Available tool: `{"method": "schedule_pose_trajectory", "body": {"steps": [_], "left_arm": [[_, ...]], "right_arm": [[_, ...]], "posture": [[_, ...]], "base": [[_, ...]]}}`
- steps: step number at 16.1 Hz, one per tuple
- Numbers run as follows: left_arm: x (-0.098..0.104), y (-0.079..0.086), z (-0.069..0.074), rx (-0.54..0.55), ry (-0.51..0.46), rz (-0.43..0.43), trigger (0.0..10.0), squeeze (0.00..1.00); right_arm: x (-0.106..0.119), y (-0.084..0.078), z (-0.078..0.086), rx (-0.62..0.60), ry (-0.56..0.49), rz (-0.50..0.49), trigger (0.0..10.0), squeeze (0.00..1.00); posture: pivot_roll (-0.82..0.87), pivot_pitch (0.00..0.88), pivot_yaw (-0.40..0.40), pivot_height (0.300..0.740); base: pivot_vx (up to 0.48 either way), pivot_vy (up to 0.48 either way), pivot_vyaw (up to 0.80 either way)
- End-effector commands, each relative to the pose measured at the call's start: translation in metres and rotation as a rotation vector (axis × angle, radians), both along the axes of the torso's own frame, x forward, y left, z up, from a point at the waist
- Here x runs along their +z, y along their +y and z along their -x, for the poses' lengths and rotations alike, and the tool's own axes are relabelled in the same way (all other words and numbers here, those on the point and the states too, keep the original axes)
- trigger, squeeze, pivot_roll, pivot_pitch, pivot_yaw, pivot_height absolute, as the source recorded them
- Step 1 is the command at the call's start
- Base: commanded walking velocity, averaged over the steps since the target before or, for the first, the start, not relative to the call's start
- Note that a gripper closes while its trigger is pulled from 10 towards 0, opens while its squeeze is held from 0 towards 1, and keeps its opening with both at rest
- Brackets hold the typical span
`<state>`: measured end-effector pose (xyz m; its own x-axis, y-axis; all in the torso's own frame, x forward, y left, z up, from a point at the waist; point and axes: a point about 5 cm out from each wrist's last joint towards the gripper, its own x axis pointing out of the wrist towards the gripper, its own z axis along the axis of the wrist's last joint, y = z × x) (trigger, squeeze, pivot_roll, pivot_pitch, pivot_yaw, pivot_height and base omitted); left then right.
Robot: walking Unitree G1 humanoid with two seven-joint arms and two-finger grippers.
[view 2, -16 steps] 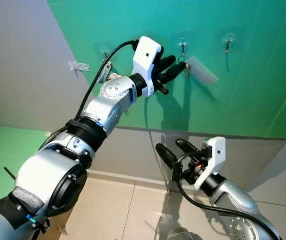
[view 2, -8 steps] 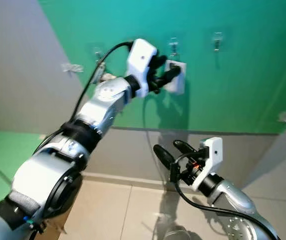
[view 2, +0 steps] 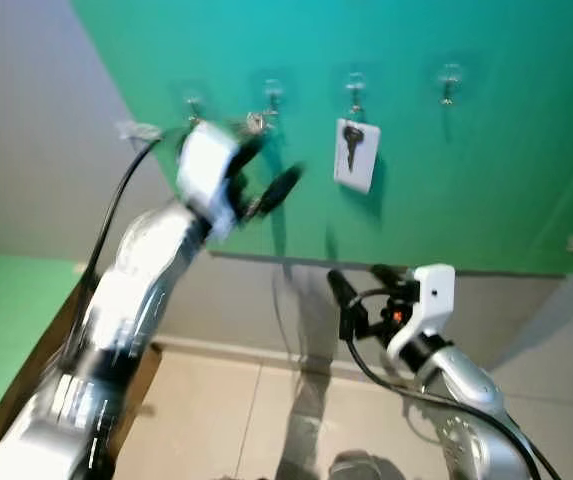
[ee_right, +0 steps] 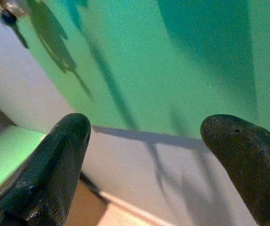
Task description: Hang keys on a hook
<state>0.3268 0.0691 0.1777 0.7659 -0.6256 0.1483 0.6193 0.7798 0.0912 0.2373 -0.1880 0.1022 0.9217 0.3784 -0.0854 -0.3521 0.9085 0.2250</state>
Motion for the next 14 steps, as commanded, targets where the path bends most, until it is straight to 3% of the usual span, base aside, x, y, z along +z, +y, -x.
{"method": "schedule_pose_trajectory", "body": {"steps": [1, 2, 3, 4, 5, 7, 10, 11, 12, 14], "left_arm": [[0.003, 0.01, 0.003, 0.043, -0.009, 0.006, 10.0, 1.0], [-0.023, 0.023, 0.015, 0.108, 0.054, -0.02, 10.0, 1.0], [-0.042, 0.031, 0.027, 0.152, 0.089, -0.052, 10.0, 0.78], [-0.055, 0.036, 0.034, 0.182, 0.123, -0.042, 10.0, 0.27], [-0.062, 0.041, 0.042, 0.219, 0.138, -0.063, 10.0, 0.0], [-0.083, 0.053, 0.06, 0.293, 0.139, -0.16, 10.0, 0.0], [-0.114, 0.087, 0.095, 0.466, 0.134, -0.264, 10.0, 0.0], [-0.119, 0.092, 0.101, 0.49, 0.156, -0.25, 10.0, 0.0], [-0.122, 0.095, 0.103, 0.517, 0.166, -0.256, 10.0, 0.0], [-0.119, 0.095, 0.095, 0.523, 0.162, -0.219, 10.0, 0.0]], "right_arm": [[-0.003, 0.005, -0.003, -0.015, -0.013, 0.021, 10.0, 0.0], [-0.006, 0.007, -0.009, -0.053, -0.019, 0.014, 10.0, 0.0], [-0.009, 0.012, -0.012, -0.056, -0.013, 0.006, 10.0, 0.0], [-0.013, 0.016, -0.012, -0.04, -0.004, 0.005, 10.0, 0.0], [-0.015, 0.019, -0.012, -0.028, -0.003, 0.003, 10.0, 0.0], [-0.019, 0.021, -0.011, -0.016, -0.003, 0.02, 10.0, 0.0], [-0.021, 0.017, -0.011, -0.055, -0.057, 0.09, 10.0, 0.0], [-0.024, 0.013, -0.011, -0.077, -0.072, 0.144, 10.0, 0.0], [-0.028, 0.003, -0.009, -0.142, -0.059, 0.161, 10.0, 0.0], [-0.035, -0.01, -0.008, -0.215, -0.031, 0.169, 10.0, 0.0]], "posture": [[-0.3, 0.0, 0.173, 0.74], [-0.27, 0.0, 0.167, 0.74], [-0.26, 0.0, 0.164, 0.74], [-0.25, 0.0, 0.156, 0.74], [-0.25, 0.0, 0.154, 0.74], [-0.25, 0.0, 0.154, 0.74], [-0.26, 0.0, 0.159, 0.74], [-0.26, 0.0, 0.16, 0.74], [-0.26, 0.0, 0.16, 0.74], [-0.26, 0.0, 0.167, 0.74]], "base": [[0.0, 0.0, 0.0], [0.0, 0.0, 0.0], [0.0, 0.0, 0.0], [0.0, 0.0, 0.0], [0.0, 0.0, 0.0], [0.0, 0.0, 0.0], [0.0, 0.0, 0.0], [0.0, 0.0, 0.0], [0.0, 0.0, 0.0], [0.0, 0.0, -0.76]]}}
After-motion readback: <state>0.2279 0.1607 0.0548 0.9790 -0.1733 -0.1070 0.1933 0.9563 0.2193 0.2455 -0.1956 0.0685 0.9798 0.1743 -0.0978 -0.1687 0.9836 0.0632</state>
